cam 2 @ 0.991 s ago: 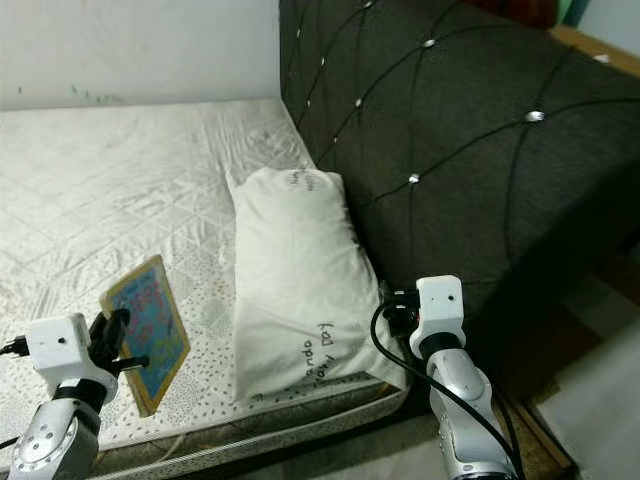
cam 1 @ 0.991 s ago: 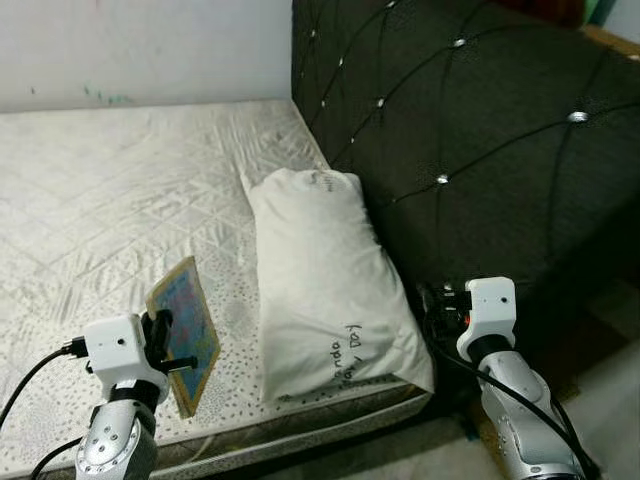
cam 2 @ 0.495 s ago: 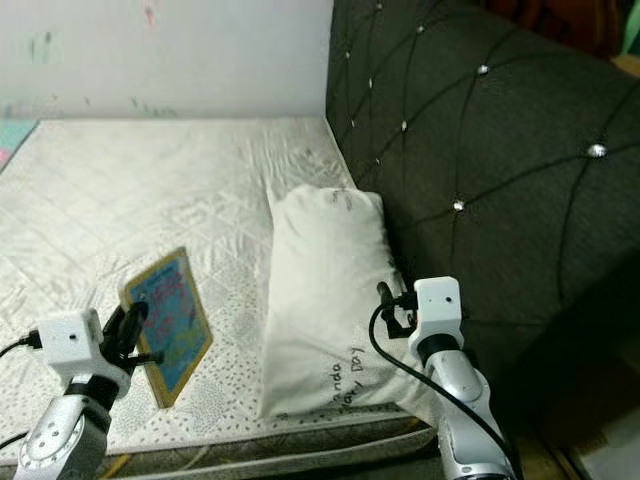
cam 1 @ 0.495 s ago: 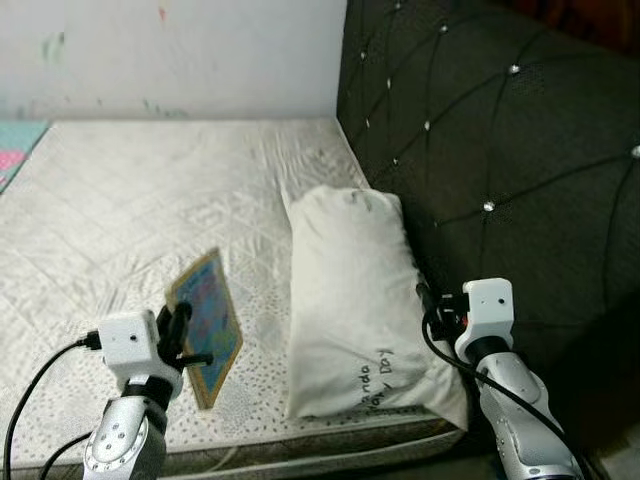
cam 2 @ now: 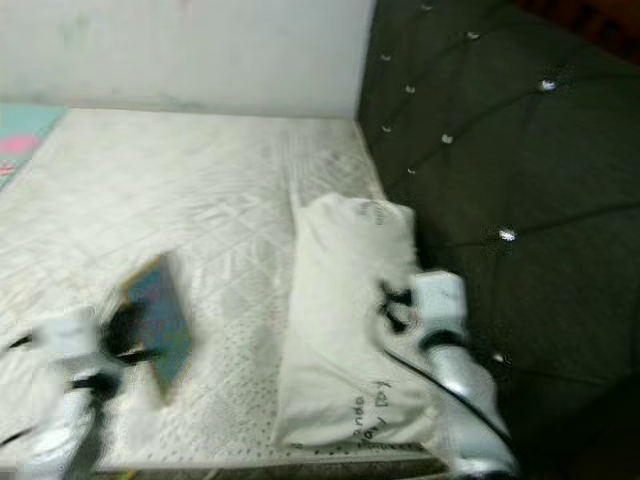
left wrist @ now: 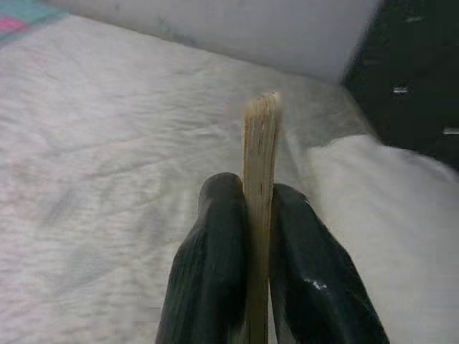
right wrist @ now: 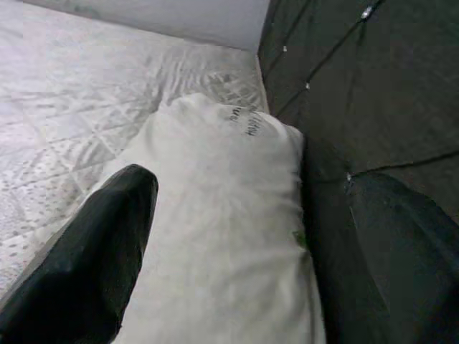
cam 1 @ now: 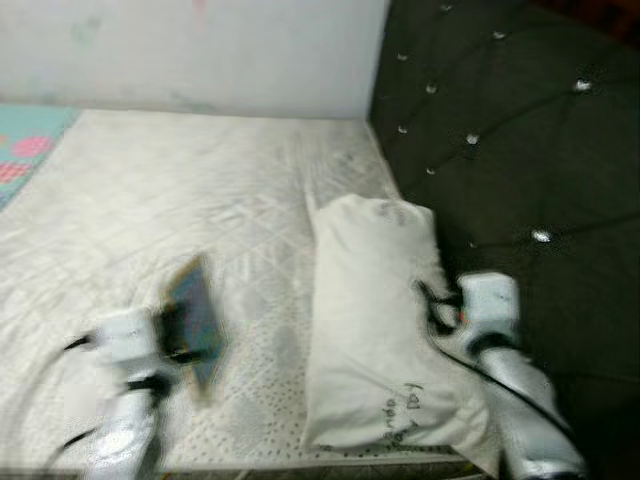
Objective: Clean up the room
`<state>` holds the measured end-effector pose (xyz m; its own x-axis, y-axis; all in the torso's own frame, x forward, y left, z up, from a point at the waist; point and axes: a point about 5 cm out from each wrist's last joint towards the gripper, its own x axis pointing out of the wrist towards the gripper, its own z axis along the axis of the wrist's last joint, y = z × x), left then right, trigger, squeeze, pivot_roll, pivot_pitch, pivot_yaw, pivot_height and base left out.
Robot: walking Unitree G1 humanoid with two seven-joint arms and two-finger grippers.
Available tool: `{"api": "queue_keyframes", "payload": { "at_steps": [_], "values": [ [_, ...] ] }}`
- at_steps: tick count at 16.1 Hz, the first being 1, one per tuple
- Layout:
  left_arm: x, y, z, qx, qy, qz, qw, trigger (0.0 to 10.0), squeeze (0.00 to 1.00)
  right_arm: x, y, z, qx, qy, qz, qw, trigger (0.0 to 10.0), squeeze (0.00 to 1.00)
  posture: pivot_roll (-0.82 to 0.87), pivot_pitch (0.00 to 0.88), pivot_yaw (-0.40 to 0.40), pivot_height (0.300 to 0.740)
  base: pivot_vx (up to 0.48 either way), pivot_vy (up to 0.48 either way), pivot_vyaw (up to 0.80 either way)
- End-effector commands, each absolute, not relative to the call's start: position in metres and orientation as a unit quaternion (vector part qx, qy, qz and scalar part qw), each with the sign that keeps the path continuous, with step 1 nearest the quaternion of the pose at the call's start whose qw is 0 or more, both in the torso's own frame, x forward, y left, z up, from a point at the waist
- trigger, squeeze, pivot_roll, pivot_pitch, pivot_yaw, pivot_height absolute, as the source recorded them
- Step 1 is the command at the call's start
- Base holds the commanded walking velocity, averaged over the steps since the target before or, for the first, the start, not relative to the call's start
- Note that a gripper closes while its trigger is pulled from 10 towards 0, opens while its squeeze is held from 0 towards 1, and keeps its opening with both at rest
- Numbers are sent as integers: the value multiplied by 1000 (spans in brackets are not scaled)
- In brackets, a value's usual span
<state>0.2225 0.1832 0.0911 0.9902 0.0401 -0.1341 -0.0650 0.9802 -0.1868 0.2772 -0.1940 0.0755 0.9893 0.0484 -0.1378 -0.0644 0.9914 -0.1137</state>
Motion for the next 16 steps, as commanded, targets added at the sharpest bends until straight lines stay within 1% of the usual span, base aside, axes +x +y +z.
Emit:
{"api": "queue_keyframes", "payload": {
  "at_steps": [1,7,16],
  "values": [
    [222,191,96,-89,56,37,994,10000,0,281,-188,80,-56,59,37,996,10000,0,-58,0,-21,740,0,0,0],
    [222,188,97,-105,59,34,992,10000,0,281,-187,80,-55,60,38,996,10000,0,-57,0,-23,740,0,0,0],
    [222,187,96,-109,59,28,992,10000,0,282,-187,80,-57,60,42,996,10000,0,-57,0,-26,740,0,442,0]
  ]
}}
